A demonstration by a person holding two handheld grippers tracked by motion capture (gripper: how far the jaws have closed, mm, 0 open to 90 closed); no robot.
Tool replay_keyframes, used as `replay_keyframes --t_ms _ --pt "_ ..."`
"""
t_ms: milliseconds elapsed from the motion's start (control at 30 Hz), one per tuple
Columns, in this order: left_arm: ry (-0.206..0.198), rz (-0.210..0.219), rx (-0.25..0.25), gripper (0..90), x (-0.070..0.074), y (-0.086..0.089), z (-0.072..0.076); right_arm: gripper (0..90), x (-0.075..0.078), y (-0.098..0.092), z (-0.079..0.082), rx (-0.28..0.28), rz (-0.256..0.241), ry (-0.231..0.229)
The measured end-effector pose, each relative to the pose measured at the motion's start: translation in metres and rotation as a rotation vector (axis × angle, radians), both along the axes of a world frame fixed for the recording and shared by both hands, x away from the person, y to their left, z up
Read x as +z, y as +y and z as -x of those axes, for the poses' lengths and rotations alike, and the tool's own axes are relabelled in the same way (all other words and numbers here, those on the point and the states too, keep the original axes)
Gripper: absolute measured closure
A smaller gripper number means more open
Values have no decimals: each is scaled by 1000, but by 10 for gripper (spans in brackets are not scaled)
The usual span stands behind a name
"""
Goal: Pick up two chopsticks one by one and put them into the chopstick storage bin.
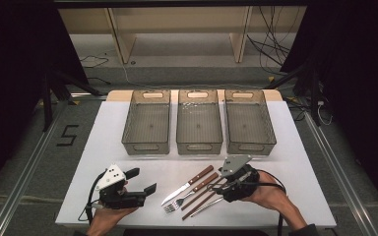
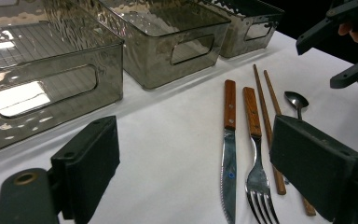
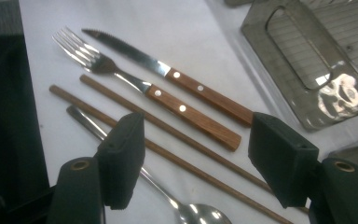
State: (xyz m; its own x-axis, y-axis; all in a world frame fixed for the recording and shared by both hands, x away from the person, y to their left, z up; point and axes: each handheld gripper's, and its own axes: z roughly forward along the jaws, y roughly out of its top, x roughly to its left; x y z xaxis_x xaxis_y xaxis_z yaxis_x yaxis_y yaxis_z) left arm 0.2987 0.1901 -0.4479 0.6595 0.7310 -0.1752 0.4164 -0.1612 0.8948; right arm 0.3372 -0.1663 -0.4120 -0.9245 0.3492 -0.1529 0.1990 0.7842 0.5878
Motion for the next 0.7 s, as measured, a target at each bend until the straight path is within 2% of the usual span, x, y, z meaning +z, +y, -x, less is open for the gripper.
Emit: replay_keyframes --t_ms 33,133,200,267,300,333,467,500,533,600,700 --pt "0 0 0 156 0 0 0 379 0 0 0 0 0 0" --pt "-1 1 -1 156 0 0 0 407 -5 8 -4 33 64 18" --pt "0 4 -1 156 0 0 0 415 -6 10 -5 37 71 22" --pt "1 4 -1 156 0 0 0 439 -10 15 -8 66 115 45" --pt "1 3 -1 156 0 0 0 439 -10 15 -8 66 115 45" --pt "2 3 -1 156 0 0 0 462 -14 19 -10 96 160 59" --pt "1 3 -2 156 0 0 -1 501 -20 28 -14 135 213 80" --pt "1 3 -2 156 0 0 -1 501 -20 28 -14 135 213 80" --pt "1 3 -2 156 0 0 -1 508 -23 33 -15 155 260 89" --pt "0 1 -4 156 0 0 -1 516 -24 34 -16 170 264 91" --pt "1 3 -2 156 0 0 -1 541 -26 39 -19 207 299 101"
